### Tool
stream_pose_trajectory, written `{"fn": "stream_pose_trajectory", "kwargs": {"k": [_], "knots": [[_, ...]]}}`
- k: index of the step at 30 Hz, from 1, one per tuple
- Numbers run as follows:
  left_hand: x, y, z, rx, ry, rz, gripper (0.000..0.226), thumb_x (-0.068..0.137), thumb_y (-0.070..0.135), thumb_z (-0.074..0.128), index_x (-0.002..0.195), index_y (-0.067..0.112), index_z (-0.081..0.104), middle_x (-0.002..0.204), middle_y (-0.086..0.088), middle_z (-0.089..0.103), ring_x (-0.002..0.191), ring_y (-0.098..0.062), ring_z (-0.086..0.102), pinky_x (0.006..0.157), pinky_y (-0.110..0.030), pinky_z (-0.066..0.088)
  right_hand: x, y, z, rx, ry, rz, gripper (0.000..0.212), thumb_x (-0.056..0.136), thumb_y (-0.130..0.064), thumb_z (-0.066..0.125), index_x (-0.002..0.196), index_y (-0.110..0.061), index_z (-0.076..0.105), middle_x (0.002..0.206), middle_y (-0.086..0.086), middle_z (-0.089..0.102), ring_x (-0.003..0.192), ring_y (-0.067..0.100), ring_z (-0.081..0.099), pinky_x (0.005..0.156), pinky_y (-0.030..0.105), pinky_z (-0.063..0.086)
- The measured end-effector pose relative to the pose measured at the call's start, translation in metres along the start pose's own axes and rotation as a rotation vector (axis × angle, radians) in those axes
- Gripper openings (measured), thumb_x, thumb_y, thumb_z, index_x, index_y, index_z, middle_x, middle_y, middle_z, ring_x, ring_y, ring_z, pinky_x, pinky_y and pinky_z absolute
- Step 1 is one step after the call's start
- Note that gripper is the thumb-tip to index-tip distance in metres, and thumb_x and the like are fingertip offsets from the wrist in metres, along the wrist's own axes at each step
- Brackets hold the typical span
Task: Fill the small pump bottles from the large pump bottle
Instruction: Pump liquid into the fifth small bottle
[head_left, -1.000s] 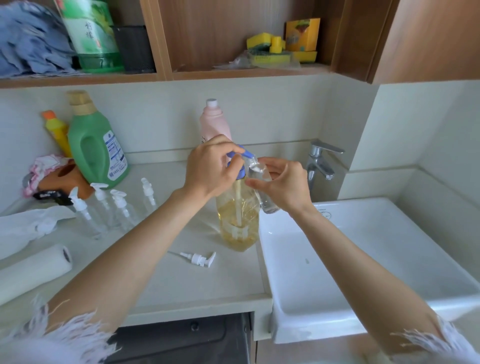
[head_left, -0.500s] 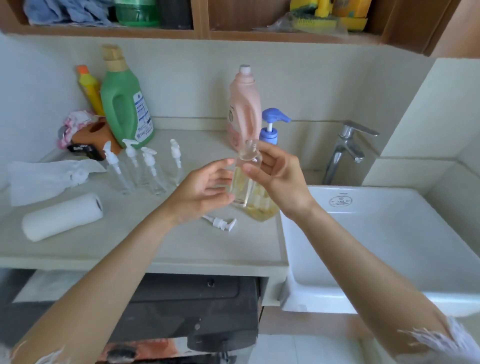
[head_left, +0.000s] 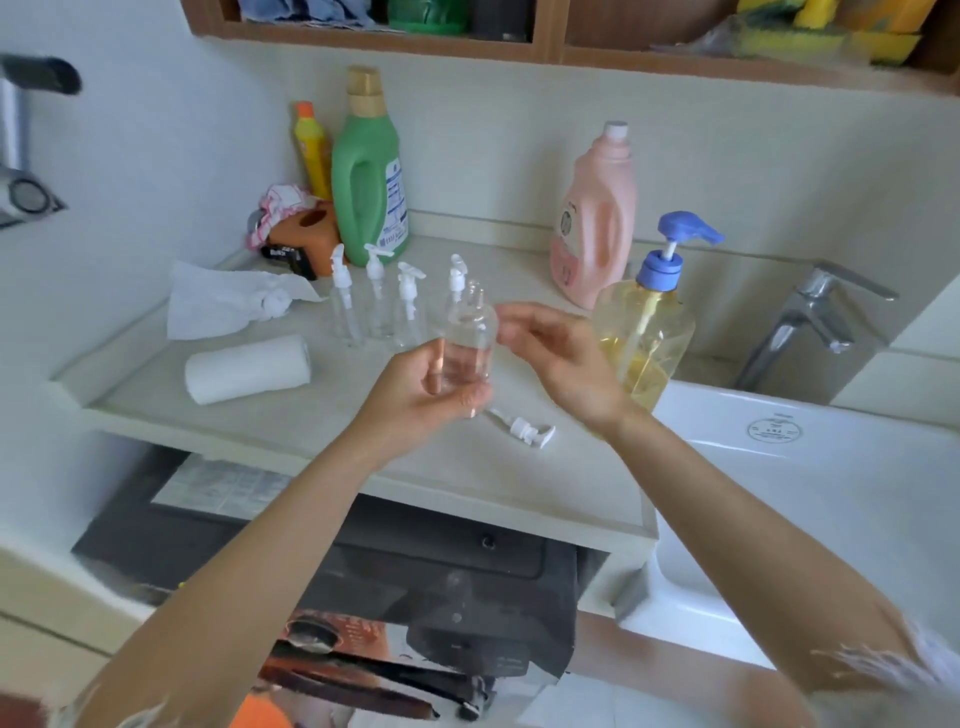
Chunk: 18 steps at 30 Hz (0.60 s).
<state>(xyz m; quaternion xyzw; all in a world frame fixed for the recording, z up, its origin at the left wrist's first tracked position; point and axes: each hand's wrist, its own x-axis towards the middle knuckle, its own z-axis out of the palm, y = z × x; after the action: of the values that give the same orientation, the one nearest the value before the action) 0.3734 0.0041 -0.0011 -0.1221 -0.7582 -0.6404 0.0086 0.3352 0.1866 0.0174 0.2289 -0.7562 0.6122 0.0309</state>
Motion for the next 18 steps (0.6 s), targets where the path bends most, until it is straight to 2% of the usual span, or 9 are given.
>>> {"fn": "stream_pose_trajectory", "kwargs": {"k": [1, 3, 4, 6, 9, 12, 14, 16, 18], "knots": [[-0.002, -0.01, -0.004, 0.024, 0.023, -0.033, 0.042, 0.069, 0.036, 0.082, 0.103, 0.019, 0.066, 0.1, -0.001, 0.072, 0.093, -0.017, 0.067, 0.079, -0.034, 0.056, -0.002, 0.019, -0.001, -0.265, 0.009, 0.072, 0.027, 0.091, -0.017, 0.065, 0.117, -0.012, 0.066, 0.102, 0.0, 0.069, 0.098, 0.016, 0.065, 0.097, 0.037, 0.049], [-0.005, -0.028, -0.009, 0.06, 0.047, -0.095, 0.03, 0.074, 0.029, 0.081, 0.101, 0.023, 0.067, 0.098, 0.001, 0.072, 0.095, -0.017, 0.067, 0.088, -0.04, 0.054, -0.01, 0.057, -0.002, -0.726, -0.087, 0.203, 0.039, 0.086, -0.028, 0.07, 0.124, -0.018, 0.063, 0.109, 0.002, 0.065, 0.102, 0.019, 0.062, 0.093, 0.032, 0.047], [-0.006, -0.037, -0.01, 0.08, 0.043, -0.12, 0.025, 0.077, 0.024, 0.078, 0.1, 0.023, 0.067, 0.097, 0.002, 0.071, 0.095, -0.017, 0.067, 0.09, -0.041, 0.053, -0.014, 0.072, -0.001, -0.86, -0.151, 0.235, 0.043, 0.086, -0.03, 0.069, 0.127, -0.019, 0.061, 0.114, 0.004, 0.064, 0.106, 0.021, 0.06, 0.092, 0.031, 0.047], [-0.008, -0.052, -0.011, 0.124, 0.028, -0.151, 0.021, 0.08, 0.018, 0.076, 0.098, 0.025, 0.066, 0.095, 0.003, 0.071, 0.095, -0.016, 0.066, 0.092, -0.038, 0.051, -0.021, 0.092, 0.003, -0.976, -0.213, 0.25, 0.044, 0.089, -0.031, 0.065, 0.131, -0.021, 0.056, 0.119, 0.006, 0.061, 0.111, 0.025, 0.058, 0.089, 0.033, 0.048], [-0.009, -0.069, -0.006, 0.135, 0.027, -0.192, 0.022, 0.08, 0.014, 0.075, 0.095, 0.027, 0.064, 0.094, 0.004, 0.069, 0.093, -0.015, 0.064, 0.09, -0.034, 0.049, -0.024, 0.102, 0.007, -1.06, -0.218, 0.226, 0.042, 0.094, -0.027, 0.056, 0.135, -0.021, 0.051, 0.117, 0.007, 0.062, 0.109, 0.027, 0.058, 0.084, 0.033, 0.046], [-0.009, -0.083, 0.001, 0.092, 0.042, -0.218, 0.028, 0.078, 0.016, 0.077, 0.1, 0.024, 0.063, 0.102, -0.002, 0.07, 0.102, -0.026, 0.064, 0.097, -0.046, 0.049, -0.026, 0.105, 0.006, -1.076, -0.224, 0.199, 0.036, 0.095, -0.022, 0.051, 0.131, -0.017, 0.052, 0.112, 0.008, 0.062, 0.103, 0.029, 0.06, 0.082, 0.035, 0.047], [-0.007, -0.089, 0.003, 0.08, 0.039, -0.221, 0.032, 0.076, 0.021, 0.077, 0.105, 0.023, 0.063, 0.105, -0.001, 0.07, 0.103, -0.026, 0.064, 0.099, -0.049, 0.047, -0.027, 0.097, 0.0, -0.971, -0.161, 0.17, 0.032, 0.095, -0.019, 0.049, 0.126, -0.013, 0.053, 0.103, 0.011, 0.063, 0.095, 0.032, 0.062, 0.077, 0.034, 0.046], [-0.005, -0.094, 0.004, 0.088, 0.031, -0.209, 0.03, 0.078, 0.019, 0.076, 0.104, 0.025, 0.063, 0.103, 0.001, 0.07, 0.102, -0.022, 0.065, 0.099, -0.048, 0.046, -0.023, 0.073, -0.013, -0.774, -0.016, 0.139, 0.027, 0.094, -0.019, 0.05, 0.119, -0.011, 0.055, 0.093, 0.012, 0.064, 0.088, 0.031, 0.063, 0.074, 0.03, 0.043], [-0.002, -0.095, 0.003, 0.118, 0.025, -0.201, 0.029, 0.077, 0.021, 0.077, 0.101, 0.03, 0.064, 0.101, 0.003, 0.071, 0.1, -0.021, 0.065, 0.099, -0.048, 0.047, -0.018, 0.037, -0.03, -0.556, 0.099, 0.128, 0.023, 0.087, -0.028, 0.051, 0.107, -0.017, 0.057, 0.083, 0.008, 0.062, 0.078, 0.024, 0.06, 0.068, 0.026, 0.04]]}}
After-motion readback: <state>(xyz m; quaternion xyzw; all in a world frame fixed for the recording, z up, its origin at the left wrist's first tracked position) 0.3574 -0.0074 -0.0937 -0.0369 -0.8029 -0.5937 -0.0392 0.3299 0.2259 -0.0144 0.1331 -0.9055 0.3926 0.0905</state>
